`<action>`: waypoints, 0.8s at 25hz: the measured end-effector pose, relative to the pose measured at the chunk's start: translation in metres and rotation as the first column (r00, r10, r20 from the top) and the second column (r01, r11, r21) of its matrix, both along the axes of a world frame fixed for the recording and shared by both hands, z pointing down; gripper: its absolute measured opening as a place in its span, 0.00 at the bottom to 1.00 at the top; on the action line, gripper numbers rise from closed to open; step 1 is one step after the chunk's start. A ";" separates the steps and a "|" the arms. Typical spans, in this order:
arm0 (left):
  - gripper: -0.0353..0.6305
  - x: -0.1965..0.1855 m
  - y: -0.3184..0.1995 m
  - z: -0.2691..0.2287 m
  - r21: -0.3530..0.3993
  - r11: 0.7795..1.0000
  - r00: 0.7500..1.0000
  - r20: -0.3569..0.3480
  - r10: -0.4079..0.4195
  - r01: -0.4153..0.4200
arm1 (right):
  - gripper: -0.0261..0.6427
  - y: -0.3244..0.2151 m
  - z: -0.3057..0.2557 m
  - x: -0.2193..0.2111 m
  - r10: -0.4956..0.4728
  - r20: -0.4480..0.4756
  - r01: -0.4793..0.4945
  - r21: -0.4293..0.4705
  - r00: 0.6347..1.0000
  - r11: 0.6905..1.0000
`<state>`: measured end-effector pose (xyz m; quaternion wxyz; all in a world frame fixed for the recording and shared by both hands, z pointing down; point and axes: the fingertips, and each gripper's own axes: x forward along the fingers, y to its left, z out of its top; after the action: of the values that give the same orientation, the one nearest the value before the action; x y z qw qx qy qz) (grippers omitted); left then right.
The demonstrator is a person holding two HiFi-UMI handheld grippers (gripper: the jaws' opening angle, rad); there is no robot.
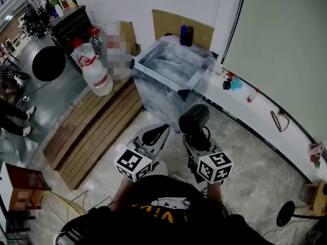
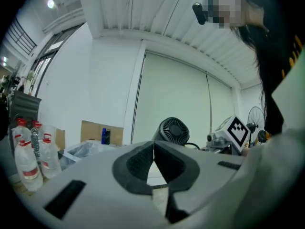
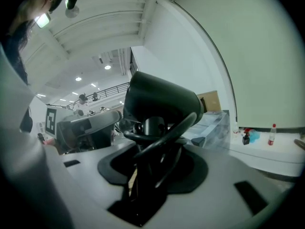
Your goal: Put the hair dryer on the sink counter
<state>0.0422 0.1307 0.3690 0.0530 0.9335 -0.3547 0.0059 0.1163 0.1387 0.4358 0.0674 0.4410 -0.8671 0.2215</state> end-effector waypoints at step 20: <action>0.07 -0.035 -0.096 0.026 -0.039 0.999 0.999 0.017 0.035 -0.034 | 0.28 -0.092 0.026 -0.041 0.023 0.009 -0.022 -0.061 1.000 0.998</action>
<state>0.0070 0.0343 0.3950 0.0680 0.9381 -0.3388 0.0221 0.0757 0.0463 0.4617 0.0741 0.4474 -0.8553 0.2505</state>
